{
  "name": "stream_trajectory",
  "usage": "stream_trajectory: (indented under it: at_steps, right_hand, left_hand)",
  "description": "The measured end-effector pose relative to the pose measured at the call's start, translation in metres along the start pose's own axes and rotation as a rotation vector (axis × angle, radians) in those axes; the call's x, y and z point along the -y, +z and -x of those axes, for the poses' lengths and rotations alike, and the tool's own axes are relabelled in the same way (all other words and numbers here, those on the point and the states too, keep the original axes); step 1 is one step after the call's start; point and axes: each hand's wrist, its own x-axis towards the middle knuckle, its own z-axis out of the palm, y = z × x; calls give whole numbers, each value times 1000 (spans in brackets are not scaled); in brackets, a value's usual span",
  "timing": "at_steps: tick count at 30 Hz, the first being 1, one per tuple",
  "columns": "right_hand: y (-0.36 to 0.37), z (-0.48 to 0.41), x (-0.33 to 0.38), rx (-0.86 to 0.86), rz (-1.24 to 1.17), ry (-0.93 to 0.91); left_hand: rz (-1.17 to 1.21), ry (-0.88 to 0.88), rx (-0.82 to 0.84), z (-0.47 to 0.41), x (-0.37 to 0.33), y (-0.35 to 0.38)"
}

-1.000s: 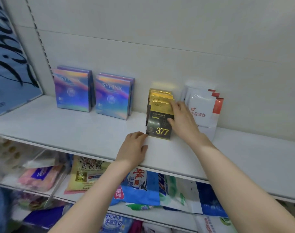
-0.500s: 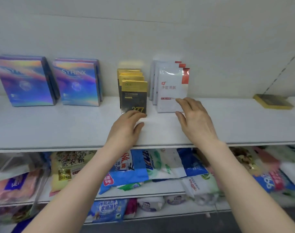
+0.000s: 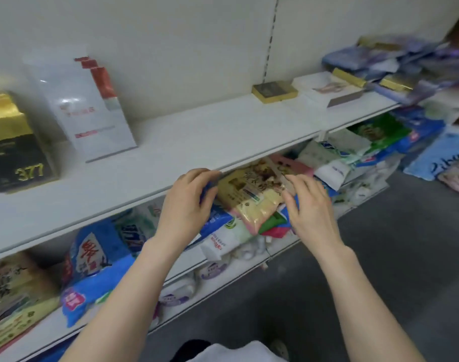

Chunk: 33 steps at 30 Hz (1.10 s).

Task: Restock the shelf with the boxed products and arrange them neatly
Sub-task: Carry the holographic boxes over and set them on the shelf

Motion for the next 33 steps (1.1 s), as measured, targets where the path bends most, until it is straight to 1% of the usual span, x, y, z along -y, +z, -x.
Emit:
stream_trajectory:
  at_steps: [5,8,12,15,18,24,26,31,33]
  right_hand:
    - [-50,7,-109,-33,92,134]
    - [-80,-2,-168,-34,103,207]
    - [-113,-34,-232,-16,134,275]
    - [-132,-72,-270,-26,117,310]
    - [-142,-116,-306,-34,113,322]
    - [-145,-219,-370,-54,172,282]
    - [-142,-249,-387,-44,171,284]
    - [-130,-309,-428,-18,169,281]
    - [-124,-326,-442,-10,162,286]
  left_hand:
    - [65,103,62,-47,-81,88]
    - [109,167,89,-82,-127,135]
    - [101,214,124,-140,-179,181]
    - [69,273,141,-192,-205,210]
    - [34,316,128,-254,-219,241]
    - [-3,361,95,-385,-237,302]
    - [-42,355,136,-426,-234,320]
    - [-158,320,111,-515,-220,364]
    - [-266,247,166,-541,-217,373]
